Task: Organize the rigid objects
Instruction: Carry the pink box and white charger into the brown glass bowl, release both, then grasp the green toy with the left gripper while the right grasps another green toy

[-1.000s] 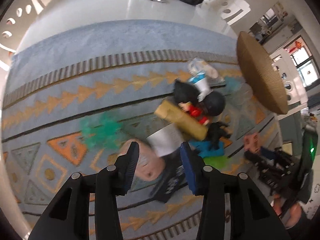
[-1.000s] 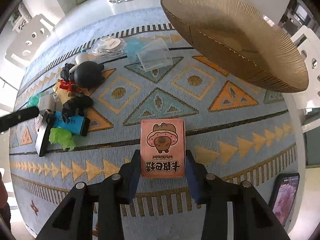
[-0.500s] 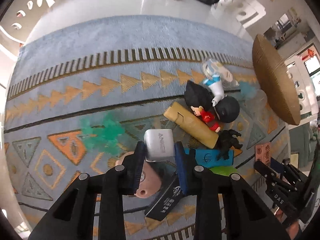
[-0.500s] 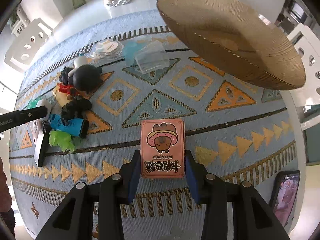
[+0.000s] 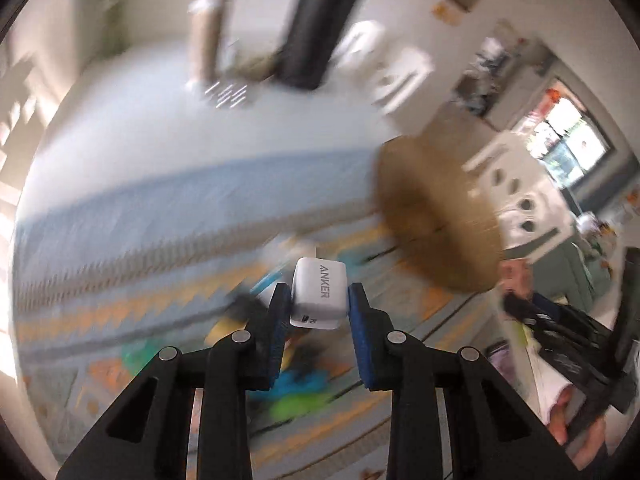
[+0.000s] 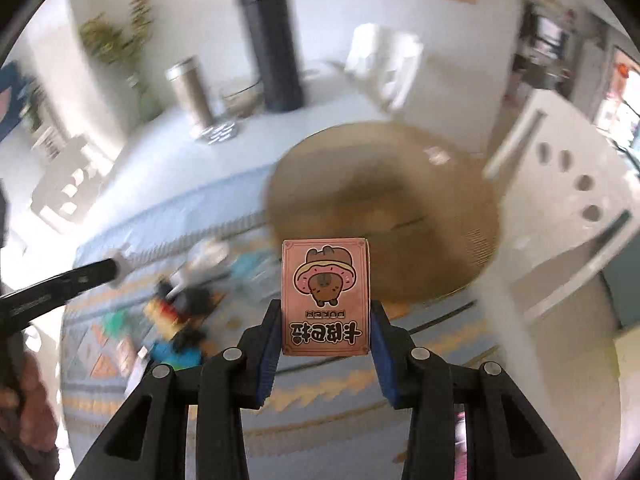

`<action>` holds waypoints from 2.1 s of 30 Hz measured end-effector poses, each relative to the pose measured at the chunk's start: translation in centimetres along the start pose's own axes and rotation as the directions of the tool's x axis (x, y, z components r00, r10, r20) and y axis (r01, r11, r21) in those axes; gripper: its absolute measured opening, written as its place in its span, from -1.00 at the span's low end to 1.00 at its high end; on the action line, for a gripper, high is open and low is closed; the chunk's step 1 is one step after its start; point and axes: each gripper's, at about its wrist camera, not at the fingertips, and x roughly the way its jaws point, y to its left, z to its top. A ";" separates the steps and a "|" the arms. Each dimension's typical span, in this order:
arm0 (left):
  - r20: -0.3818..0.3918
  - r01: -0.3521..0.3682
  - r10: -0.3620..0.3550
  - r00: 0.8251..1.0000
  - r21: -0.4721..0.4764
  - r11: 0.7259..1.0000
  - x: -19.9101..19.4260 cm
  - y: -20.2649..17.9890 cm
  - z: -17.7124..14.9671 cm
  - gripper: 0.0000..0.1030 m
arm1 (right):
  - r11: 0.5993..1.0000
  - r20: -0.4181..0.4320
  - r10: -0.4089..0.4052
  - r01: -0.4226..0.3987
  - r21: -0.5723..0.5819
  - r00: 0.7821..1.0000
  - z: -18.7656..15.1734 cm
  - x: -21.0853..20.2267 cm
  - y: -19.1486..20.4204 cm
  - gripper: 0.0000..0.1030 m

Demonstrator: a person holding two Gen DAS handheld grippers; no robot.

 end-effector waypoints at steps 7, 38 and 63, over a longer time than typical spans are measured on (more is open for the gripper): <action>-0.017 0.061 -0.059 0.998 0.171 0.983 4.7 -9.1 4.2 -0.49 | 0.990 -0.144 -0.039 0.058 0.130 0.989 2.3 4.0 -4.6 -0.22; -0.070 -0.069 0.074 0.995 0.075 0.995 0.0 -2.8 -3.8 0.24 | 0.991 -0.226 -0.052 0.077 0.106 0.973 -4.9 2.8 -2.4 0.24; -0.183 -0.208 0.166 0.969 -0.240 0.948 -1.8 14.3 -12.3 0.21 | 0.962 -0.395 0.198 -0.256 -0.098 0.897 -9.4 5.6 11.4 0.24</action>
